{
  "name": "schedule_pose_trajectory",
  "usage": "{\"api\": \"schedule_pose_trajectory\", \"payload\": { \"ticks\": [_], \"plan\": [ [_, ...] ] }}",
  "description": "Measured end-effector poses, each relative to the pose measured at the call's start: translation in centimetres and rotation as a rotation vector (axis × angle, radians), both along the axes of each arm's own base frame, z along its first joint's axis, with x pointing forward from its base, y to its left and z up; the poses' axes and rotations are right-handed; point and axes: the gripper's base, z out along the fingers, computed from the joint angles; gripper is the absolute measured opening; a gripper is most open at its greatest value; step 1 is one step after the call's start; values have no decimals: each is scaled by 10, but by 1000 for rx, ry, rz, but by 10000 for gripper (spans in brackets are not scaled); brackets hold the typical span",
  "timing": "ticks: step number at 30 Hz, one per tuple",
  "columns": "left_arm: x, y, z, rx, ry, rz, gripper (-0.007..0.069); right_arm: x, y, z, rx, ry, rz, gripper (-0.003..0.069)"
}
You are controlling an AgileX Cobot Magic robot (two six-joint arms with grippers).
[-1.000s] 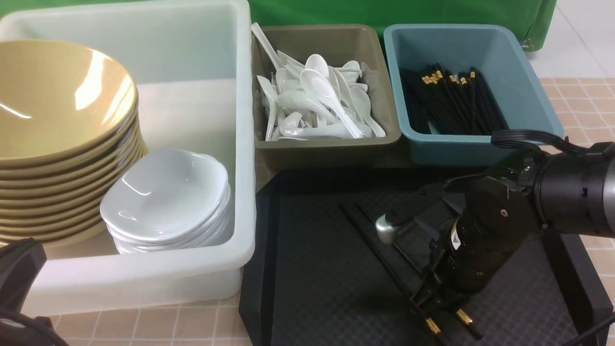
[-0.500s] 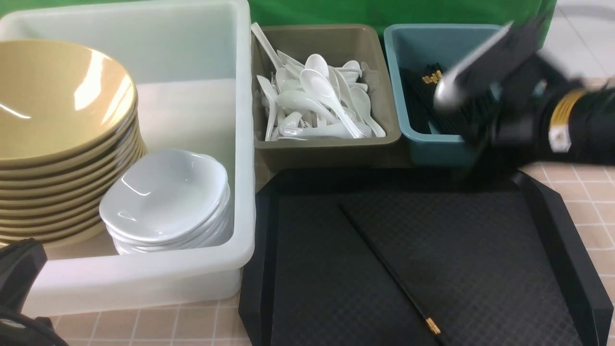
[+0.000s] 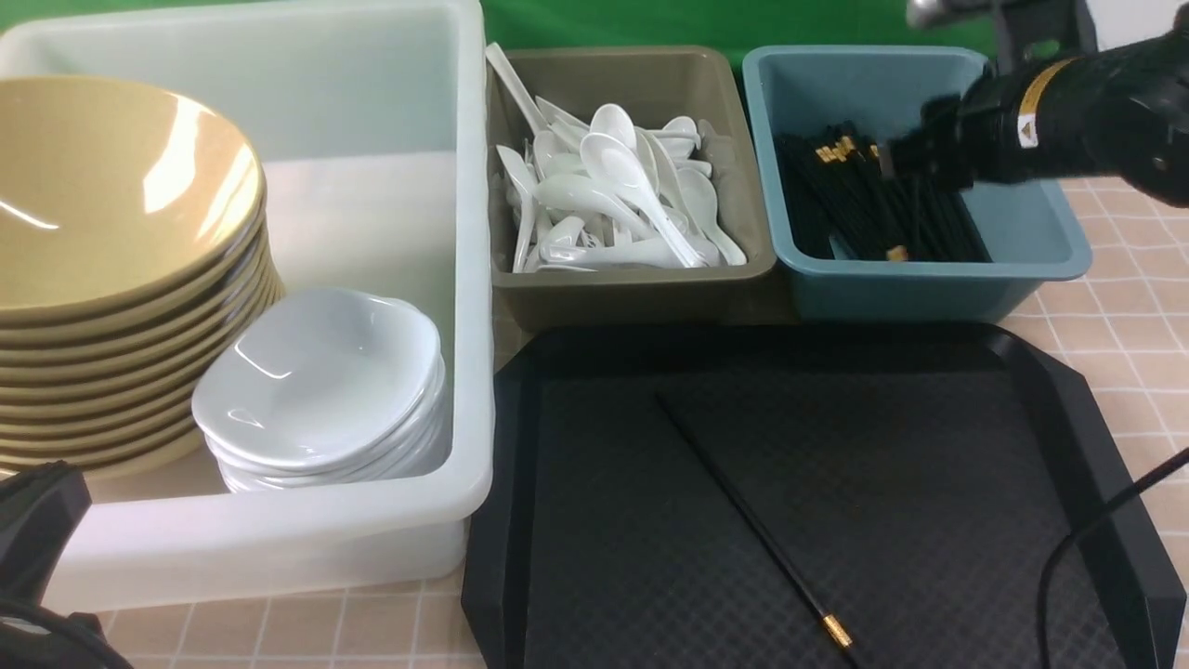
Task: On brown table put chopsticks spoon bowls plates into blue grey white boxes.
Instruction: 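Grasp the chopsticks with the right gripper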
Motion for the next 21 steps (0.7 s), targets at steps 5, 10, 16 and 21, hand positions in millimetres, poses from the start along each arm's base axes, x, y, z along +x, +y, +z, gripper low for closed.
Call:
{"api": "schedule_pose_trajectory", "payload": {
  "ticks": [5, 10, 16, 21],
  "plan": [
    [0, 0, 0, 0, 0, 0, 1, -52, 44, -29, -61, 475, 276, 373],
    [0, 0, -1, 1, 3, 1, 1, -95, 80, -57, 5, 658, 456, 351],
    [0, 0, -1, 0, 2, 1, 1, -116, 103, -87, 30, 589, 507, 327],
    [0, 0, -1, 0, 2, 1, 1, -113, 110, -114, 8, 627, 508, 214]
  ]
}}
